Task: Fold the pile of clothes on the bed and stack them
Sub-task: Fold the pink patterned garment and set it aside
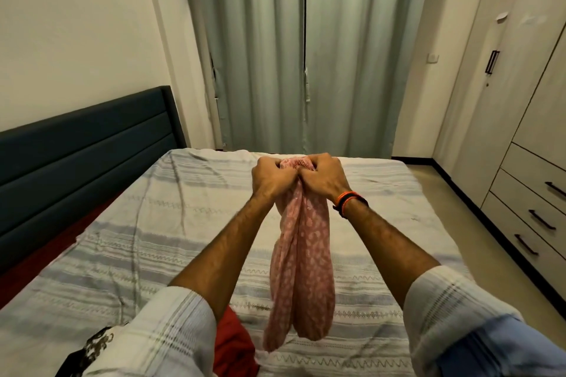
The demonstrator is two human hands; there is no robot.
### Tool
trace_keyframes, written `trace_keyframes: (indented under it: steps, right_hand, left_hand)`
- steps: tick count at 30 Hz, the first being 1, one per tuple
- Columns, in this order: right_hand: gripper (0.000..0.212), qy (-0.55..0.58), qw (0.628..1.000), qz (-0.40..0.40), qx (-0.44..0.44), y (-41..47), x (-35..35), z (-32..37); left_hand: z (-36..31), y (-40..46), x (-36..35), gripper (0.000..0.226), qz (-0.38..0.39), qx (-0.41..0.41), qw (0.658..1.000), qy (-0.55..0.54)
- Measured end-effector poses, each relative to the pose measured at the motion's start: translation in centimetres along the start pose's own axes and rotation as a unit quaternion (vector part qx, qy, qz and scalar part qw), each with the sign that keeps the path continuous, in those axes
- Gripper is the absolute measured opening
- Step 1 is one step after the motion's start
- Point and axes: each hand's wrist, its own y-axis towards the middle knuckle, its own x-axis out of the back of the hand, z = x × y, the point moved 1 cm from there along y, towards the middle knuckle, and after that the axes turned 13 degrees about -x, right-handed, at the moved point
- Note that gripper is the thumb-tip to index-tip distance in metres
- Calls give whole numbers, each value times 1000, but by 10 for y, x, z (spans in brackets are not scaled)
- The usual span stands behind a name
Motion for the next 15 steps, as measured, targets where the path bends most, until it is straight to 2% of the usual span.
trace_keyframes:
  steps: [3,6,10,12,15]
  right_hand:
    - [22,-1,1000,13,22,-1,0,1]
    - [18,12,997,61,34,-4,-1,2]
    - [24,30,992,111,53,-7,-2,-2]
    - [21,20,992,111,54,-6,-4,-3]
    - [25,7,997,61,51,-4,-7,-1]
  left_hand:
    - [-4,-1,-2,19,30,-3,999,-9]
    - [-3,-1,-2,23,68,-10,997,-33]
    - [-4,-4,5,28,150,-35,983,-99]
    - [-6,-7,8,28,182,-35,975,-127]
    - [-8,-10,11,40,213,-29,966,-141]
